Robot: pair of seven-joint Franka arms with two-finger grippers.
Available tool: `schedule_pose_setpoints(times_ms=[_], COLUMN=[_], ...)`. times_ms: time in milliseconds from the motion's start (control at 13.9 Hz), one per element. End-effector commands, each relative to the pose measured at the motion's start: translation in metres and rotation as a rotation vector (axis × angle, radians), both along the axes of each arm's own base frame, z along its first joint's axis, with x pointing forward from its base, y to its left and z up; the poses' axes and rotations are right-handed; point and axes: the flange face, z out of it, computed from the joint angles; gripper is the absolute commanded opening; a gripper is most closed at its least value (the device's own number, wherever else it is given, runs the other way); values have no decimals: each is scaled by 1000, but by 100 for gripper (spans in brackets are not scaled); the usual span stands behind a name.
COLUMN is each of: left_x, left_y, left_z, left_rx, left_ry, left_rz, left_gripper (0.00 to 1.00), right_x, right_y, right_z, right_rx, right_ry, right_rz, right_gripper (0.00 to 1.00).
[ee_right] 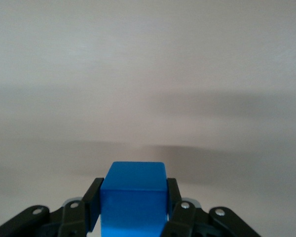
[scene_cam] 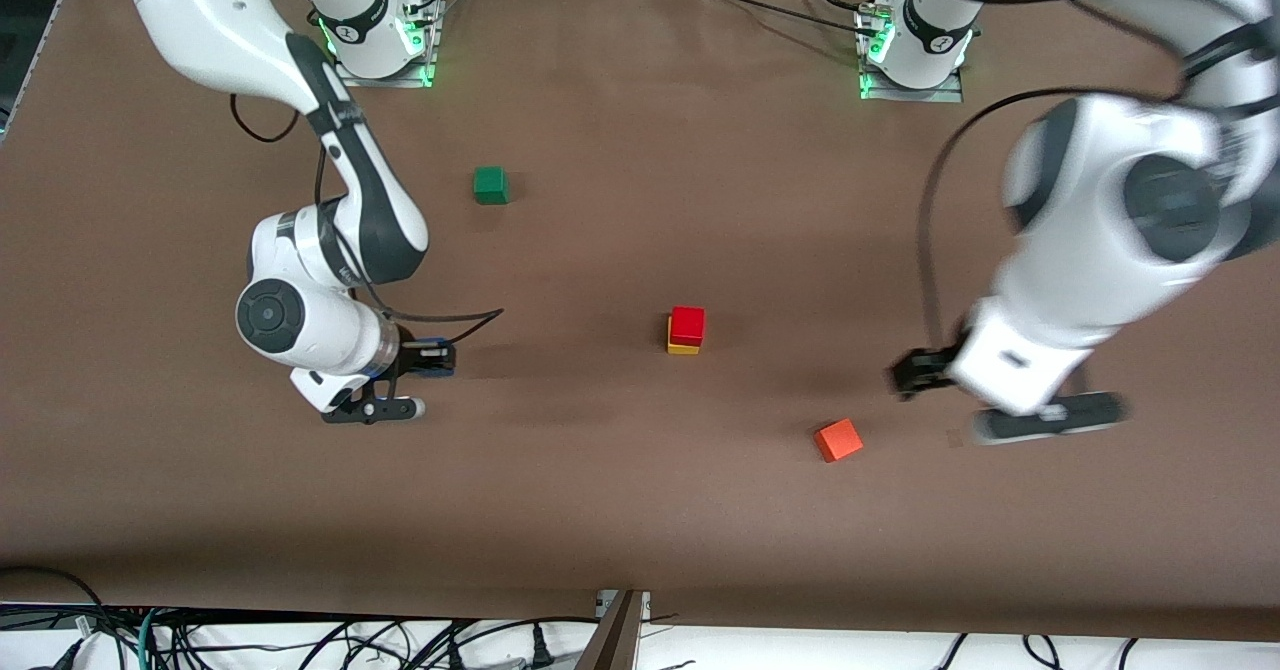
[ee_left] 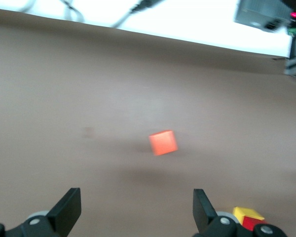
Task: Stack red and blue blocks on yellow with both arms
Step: 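Raise the left gripper away while the right gripper lifts the blue cube, then lower the blue cube onto the red cube with the right gripper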
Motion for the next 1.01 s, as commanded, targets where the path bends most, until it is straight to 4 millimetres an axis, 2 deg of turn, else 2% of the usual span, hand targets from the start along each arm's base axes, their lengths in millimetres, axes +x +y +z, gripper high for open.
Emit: schedule_pose_setpoints(times_ms=[0,72,216,288,361,505,577,721,865,938], left_x=[-20,-22,-26,-29,-32,-35,-37,-45,-53,-61], left_y=[43,55,96,105,114,143,157,161,156,157], left_z=[31,33,47,51,47,42,41,39,42,44], left_rx=[-11,0,-9,-14,-10,-8,-9,-7,-10,-10], left_ry=[55,70,66,68,103,139,148,194,217,217], left_rz=[20,22,60,63,40,9,12,14,15,14], left_gripper=[100,100,100,100,100,100,100,100,100,100], right_x=[-8,-19,-45,-58,-69,-90,-98,-114,-121,-118], right_y=[59,90,158,191,222,274,292,321,333,331], right_z=[40,49,69,72,79,75,70,55,43,40], right_rx=[23,31,52,57,72,64,56,62,73,72], right_ry=[23,22,-3,-17,-37,-73,-92,-107,-113,-121], right_rz=[-74,-99,-131,-126,-114,-131,-154,-173,-188,-193], right_gripper=[41,41,41,41,41,41,41,41,41,41])
